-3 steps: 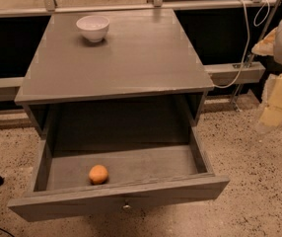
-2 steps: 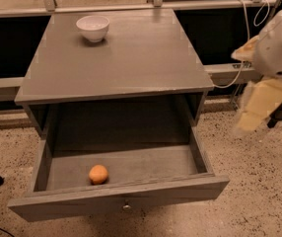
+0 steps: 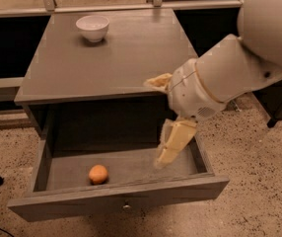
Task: Pick orange from top drawer and place on counter
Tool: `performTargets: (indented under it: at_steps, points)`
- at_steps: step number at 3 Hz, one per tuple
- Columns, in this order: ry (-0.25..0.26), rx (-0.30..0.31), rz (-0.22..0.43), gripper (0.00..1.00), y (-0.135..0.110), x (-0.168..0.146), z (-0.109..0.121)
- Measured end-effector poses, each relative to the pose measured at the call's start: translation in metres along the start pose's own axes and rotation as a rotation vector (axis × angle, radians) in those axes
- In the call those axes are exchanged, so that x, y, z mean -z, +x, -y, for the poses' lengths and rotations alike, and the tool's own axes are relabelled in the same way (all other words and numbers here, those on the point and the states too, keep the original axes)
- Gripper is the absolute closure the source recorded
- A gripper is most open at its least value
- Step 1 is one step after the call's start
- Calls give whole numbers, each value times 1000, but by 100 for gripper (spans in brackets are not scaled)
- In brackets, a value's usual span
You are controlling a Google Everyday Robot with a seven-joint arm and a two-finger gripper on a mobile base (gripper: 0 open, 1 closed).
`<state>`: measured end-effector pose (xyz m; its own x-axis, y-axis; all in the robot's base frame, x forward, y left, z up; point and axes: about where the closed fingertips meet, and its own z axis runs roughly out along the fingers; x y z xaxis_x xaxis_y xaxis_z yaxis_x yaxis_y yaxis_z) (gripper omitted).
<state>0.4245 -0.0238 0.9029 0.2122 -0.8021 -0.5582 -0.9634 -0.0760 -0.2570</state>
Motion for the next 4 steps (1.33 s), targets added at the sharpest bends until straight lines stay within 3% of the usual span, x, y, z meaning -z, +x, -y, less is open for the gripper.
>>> performTargets:
  at_steps: [1,2,4]
  points:
    - [-4,69,39,0,-14,0,-2]
    - [-45,81,118,0,-15,-43,13]
    - [-151,47,267,25,18,-172,18]
